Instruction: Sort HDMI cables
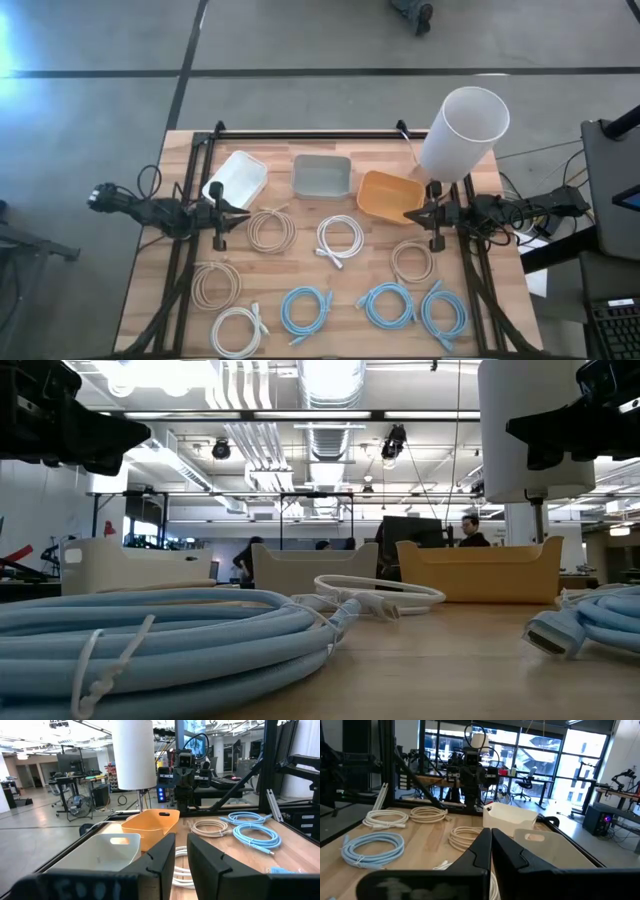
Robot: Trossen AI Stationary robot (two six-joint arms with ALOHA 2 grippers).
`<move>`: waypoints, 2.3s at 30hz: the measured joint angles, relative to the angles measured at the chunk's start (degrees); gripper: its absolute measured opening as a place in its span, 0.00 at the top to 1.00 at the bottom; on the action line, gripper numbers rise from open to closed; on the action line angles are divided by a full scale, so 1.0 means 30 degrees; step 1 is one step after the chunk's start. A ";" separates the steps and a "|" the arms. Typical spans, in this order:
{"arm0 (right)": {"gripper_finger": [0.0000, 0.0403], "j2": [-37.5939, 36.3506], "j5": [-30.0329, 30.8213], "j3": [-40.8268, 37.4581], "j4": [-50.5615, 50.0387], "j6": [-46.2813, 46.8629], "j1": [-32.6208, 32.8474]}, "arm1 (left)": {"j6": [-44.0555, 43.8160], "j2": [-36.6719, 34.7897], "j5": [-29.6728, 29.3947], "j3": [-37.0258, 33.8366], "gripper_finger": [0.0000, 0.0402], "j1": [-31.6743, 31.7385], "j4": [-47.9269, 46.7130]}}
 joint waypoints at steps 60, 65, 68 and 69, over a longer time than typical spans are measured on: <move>0.98 -0.0015 -0.0007 0.0002 0.0138 0.5440 -0.0007 | 0.0000 -0.0001 0.0002 0.0004 0.79 0.0000 -0.0004; 0.98 -0.0019 -0.0007 0.0004 0.0291 0.4954 -0.0007 | 0.0059 0.0003 -0.0006 0.0000 0.79 0.0000 0.0031; 0.98 -0.0007 -0.0007 0.0007 0.0446 0.4871 -0.0007 | 0.0117 -0.0002 -0.0003 0.0001 0.79 0.0000 0.0048; 0.98 -0.0007 -0.0007 0.0003 0.0620 0.4871 -0.0007 | 0.0117 0.0006 -0.0004 0.0002 0.79 0.0000 0.0084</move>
